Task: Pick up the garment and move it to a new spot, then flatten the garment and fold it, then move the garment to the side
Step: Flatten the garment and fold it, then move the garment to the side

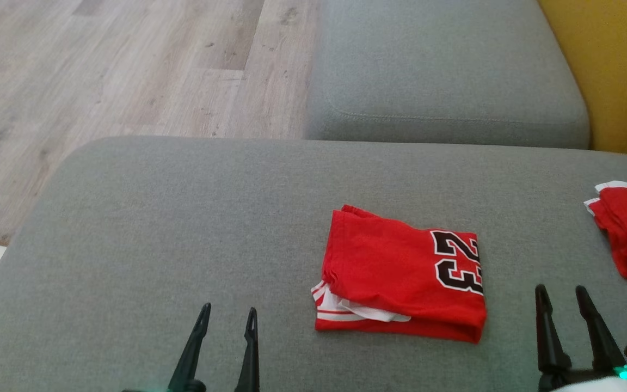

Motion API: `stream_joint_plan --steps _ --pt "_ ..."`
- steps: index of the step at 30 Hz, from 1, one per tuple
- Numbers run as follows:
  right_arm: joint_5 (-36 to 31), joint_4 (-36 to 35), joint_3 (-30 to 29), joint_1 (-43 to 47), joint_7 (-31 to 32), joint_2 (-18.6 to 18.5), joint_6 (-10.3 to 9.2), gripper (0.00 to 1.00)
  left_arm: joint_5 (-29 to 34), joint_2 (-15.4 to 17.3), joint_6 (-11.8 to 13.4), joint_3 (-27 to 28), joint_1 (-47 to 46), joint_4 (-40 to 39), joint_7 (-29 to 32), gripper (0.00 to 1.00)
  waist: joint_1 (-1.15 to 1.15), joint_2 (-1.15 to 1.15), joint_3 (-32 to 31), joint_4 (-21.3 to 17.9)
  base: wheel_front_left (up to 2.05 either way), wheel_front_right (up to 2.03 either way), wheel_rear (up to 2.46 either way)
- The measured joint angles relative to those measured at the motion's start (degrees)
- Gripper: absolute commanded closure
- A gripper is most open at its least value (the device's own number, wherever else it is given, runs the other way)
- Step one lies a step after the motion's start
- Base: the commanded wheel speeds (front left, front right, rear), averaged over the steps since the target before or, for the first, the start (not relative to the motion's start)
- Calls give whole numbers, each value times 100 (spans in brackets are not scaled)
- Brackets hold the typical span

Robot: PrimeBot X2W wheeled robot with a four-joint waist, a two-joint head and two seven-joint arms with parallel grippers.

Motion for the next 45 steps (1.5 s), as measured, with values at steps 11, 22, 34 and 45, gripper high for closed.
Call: stream_joint_plan --steps 11,22,34,45 --pt "-333 -166 -116 359 -14 203 0 0 190 4 -56 124 221 -10 0 0 1 0 -107 -117 0 0 0" --pt "-337 -186 -124 359 -14 242 0 0 209 3 -100 127 220 60 0 0 1 0 -76 -84 0 0 0" --pt "-337 -163 -140 359 -15 315 0 0 209 1 -98 129 218 88 0 0 1 0 -16 -42 0 0 0" --pt "155 1068 413 -612 335 -86 0 0 205 -5 -98 76 159 115 0 0 1 0 419 -39 0 0 0"
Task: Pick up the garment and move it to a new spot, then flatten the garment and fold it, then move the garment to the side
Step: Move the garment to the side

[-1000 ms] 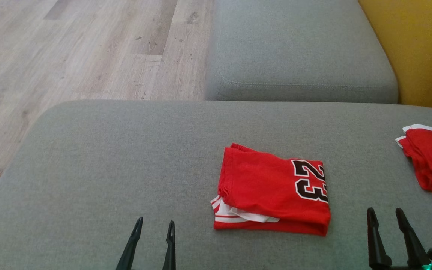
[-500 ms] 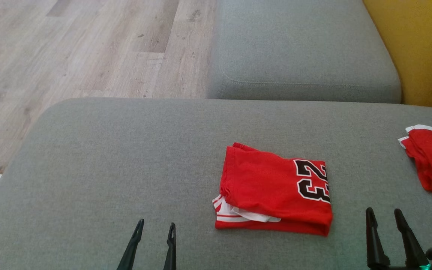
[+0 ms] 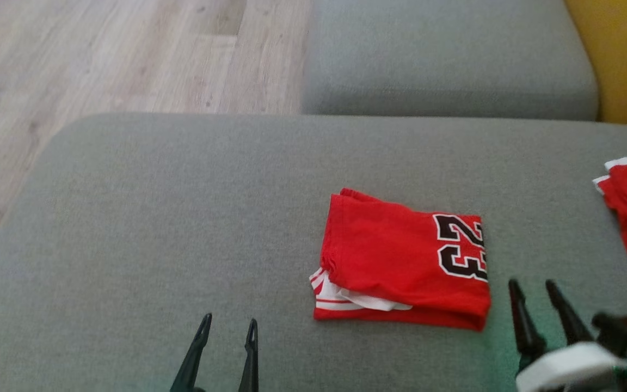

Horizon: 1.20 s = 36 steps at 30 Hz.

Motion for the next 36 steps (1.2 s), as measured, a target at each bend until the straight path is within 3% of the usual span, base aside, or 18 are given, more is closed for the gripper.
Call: stream_joint_plan --steps 11,22,23,24,25,33,36 --pt "1839 889 160 -1371 1140 -660 0 0 -105 -21 5 -41 -559 4 0 0 1 0 700 186 0 0 0" --pt "3332 1112 953 -1604 2098 -865 0 0 -157 -44 77 -188 -749 34 0 0 0 0 999 292 0 0 0" --pt "3455 1073 995 -1636 2098 -866 0 25 -170 -46 94 -208 -794 37 0 0 0 0 1021 294 0 0 0" --pt "3545 1020 1066 -1649 2097 -881 0 73 -170 -51 102 -222 -833 37 0 0 1 0 1041 294 0 0 0" --pt "3620 971 1148 -1656 2097 -901 0 100 -170 -52 105 -229 -857 40 0 0 1 0 1057 292 0 0 0" --pt "3983 677 1402 -1742 1884 -1388 0 100 -170 -62 149 -272 -906 43 0 0 -1 0 1174 200 0 0 0" --pt "3968 658 1400 -1978 1836 -1820 0 100 -178 -62 149 -282 -926 31 0 0 0 0 1289 120 0 0 0"
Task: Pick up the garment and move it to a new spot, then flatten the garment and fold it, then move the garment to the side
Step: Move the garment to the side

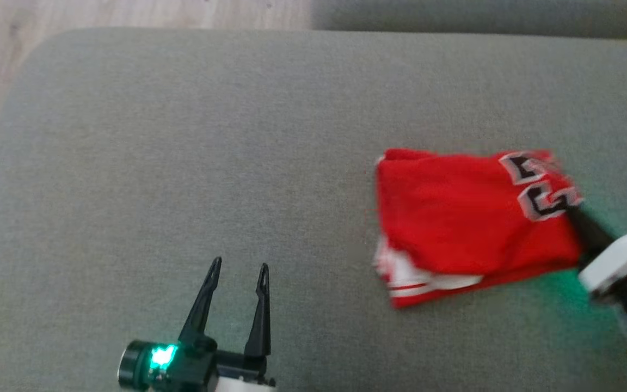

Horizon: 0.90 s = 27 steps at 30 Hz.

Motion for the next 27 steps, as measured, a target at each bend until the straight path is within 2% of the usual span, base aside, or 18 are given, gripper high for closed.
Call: stream_joint_plan --steps 5,6,12,16,21,23,24,25,26,27 --pt "-263 -16 -213 -609 69 -875 0 100 -9 -3 0 -19 -248 -78 0 0 0 0 283 -168 0 0 0" --pt "-343 -36 -388 -846 171 -1212 0 100 -112 -8 -2 -42 -381 -111 0 0 0 0 422 -231 0 0 0" --pt "-537 -127 -937 -1204 672 -2185 0 100 -142 -14 -7 -86 -821 -185 0 0 1 0 853 -389 0 0 0" --pt "-717 -185 -1388 -1246 939 -2654 0 100 -90 -21 -90 -100 -1093 -183 0 0 1 0 1126 -451 0 0 0" --pt "-1017 -257 -1996 -1255 1156 -2951 0 100 -24 -25 -162 -49 -1269 -169 -1 0 1 0 1415 -482 0 0 0" --pt "-1206 -245 -2225 -1253 1230 -2988 0 66 -24 -27 -210 -30 -1318 -159 -1 0 1 0 1491 -482 0 0 0" --pt "-1328 -240 -2315 -1245 1234 -2984 0 66 -24 -31 -212 -30 -1333 -144 -1 0 2 0 1504 -475 0 0 0" --pt "-1432 -236 -2371 -1244 1255 -2959 0 47 -24 -31 -230 -26 -1347 -113 -1 0 2 0 1489 -469 0 0 0" --pt "-1535 -238 -2426 -1244 1278 -2893 0 0 -25 -31 -231 -23 -1365 -93 -1 0 2 0 1455 -464 0 0 0" --pt "-1655 -261 -2485 -1244 1269 -2775 0 0 -32 -31 -227 -21 -1382 -92 -1 0 0 0 1408 -459 0 0 0"
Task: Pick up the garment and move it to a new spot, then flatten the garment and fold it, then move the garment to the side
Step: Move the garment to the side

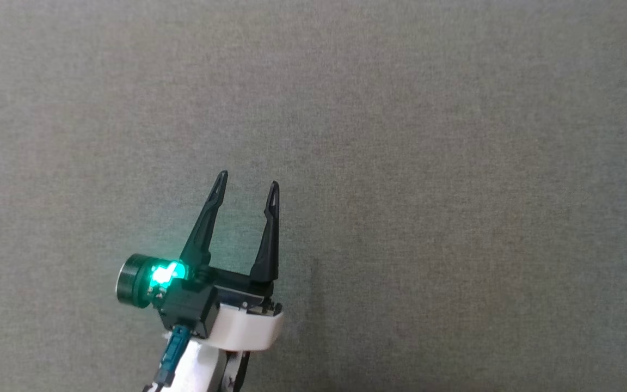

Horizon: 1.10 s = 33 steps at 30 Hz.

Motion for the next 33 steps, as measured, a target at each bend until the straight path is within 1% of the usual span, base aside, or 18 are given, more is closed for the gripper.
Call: stream_joint_plan --steps 2,4,7,11,14,17,19,22,25,26,27,28,29,33 --pt "-256 -49 -20 8 -41 309 0 0 -14 -4 34 1 3 12 -1 0 -1 0 -129 12 0 0 0" --pt "-501 -179 81 108 -121 680 0 0 -105 -7 102 0 12 46 -8 0 0 0 -298 29 0 0 0" --pt "-721 -460 344 421 -265 1289 0 0 -240 -8 229 3 90 109 -15 0 -1 0 -612 60 0 0 0" --pt "-945 -837 721 914 -528 2049 0 0 -356 -7 282 14 454 220 -15 0 -2 0 -1068 99 0 0 0" --pt "-1049 -1049 1017 1295 -882 2503 0 0 -378 -7 282 24 654 231 -15 0 -2 0 -1414 118 0 0 0" --pt "-1154 -1141 1306 1641 -1452 2903 0 0 -398 -7 277 44 776 238 -14 0 -2 0 -1753 131 0 0 0" --pt "-1279 -1126 1526 1836 -1871 3095 0 0 -410 -8 276 86 889 263 -15 0 -2 0 -1971 139 0 0 0" --pt "-1578 -1055 1813 2104 -2575 3366 0 0 -410 0 280 243 1161 265 -15 0 -3 0 -2275 144 0 0 0" --pt "-1845 -856 1970 2259 -3218 3713 0 0 -402 -1 318 404 1401 265 -15 0 -2 0 -2511 148 0 0 0" --pt "-2046 -736 1930 2358 -3394 3939 0 0 -401 2 324 471 1511 258 -15 0 -1 0 -2635 156 0 0 0" --pt "-2191 -716 1851 2409 -3420 4050 0 0 -397 2 320 512 1571 254 -14 0 -1 0 -2689 164 0 0 0" --pt "-2343 -732 1742 2479 -3442 4151 0 0 -363 3 319 553 1621 245 -14 0 -1 0 -2735 173 0 0 0" --pt "-2343 -732 1742 2479 -3442 4151 0 0 -363 3 319 553 1621 245 -14 0 -1 0 -2735 173 0 0 0" --pt "-2998 -1209 1198 2840 -3455 4575 0 0 -221 21 276 658 1837 181 -14 0 -1 0 -2867 207 0 0 0"
